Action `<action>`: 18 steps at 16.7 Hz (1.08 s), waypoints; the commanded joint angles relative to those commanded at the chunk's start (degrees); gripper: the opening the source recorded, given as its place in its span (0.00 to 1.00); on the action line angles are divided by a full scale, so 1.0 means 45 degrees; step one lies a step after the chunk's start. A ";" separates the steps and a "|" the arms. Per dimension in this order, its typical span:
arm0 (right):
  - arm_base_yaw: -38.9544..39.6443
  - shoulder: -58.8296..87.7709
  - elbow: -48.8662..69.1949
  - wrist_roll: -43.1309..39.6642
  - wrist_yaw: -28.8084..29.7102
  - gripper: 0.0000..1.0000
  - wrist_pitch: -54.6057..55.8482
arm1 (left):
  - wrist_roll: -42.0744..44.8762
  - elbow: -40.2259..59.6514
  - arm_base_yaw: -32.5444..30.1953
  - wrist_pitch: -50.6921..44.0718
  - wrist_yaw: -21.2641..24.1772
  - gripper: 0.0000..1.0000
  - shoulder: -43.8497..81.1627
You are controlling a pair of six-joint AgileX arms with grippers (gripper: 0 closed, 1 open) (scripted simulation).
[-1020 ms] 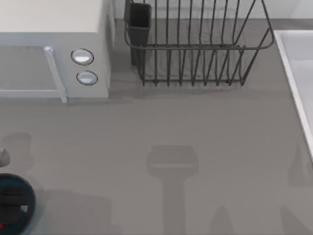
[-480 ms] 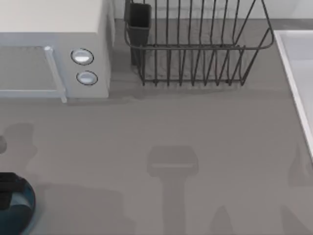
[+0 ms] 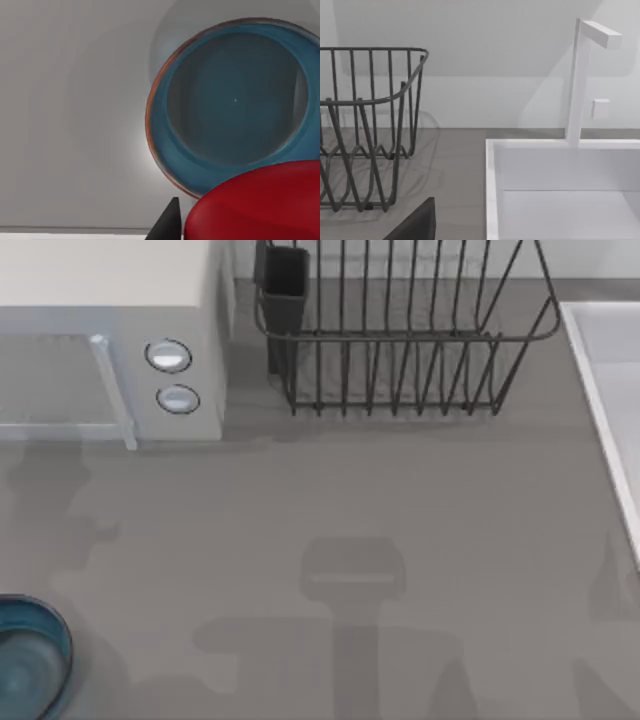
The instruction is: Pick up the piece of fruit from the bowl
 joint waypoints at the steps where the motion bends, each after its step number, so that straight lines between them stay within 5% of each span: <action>1: 0.0000 0.0000 0.0000 0.0000 0.0000 1.00 0.0000 | -0.0022 0.0910 -0.0021 -0.0950 0.0000 0.00 -0.0087; 6: 0.0000 0.0000 0.0000 0.0000 0.0000 1.00 0.0000 | -0.0107 0.3663 -0.0099 -0.3727 0.0001 0.00 -0.0527; 13: 0.0000 0.0000 0.0000 0.0000 0.0000 1.00 0.0000 | -0.0270 0.3976 -0.0235 -0.3837 0.0000 0.00 -0.0350; 18: 0.0000 0.0000 0.0000 0.0000 0.0000 1.00 0.0000 | -0.2847 0.5903 -0.2841 -0.3117 0.0082 0.00 0.2462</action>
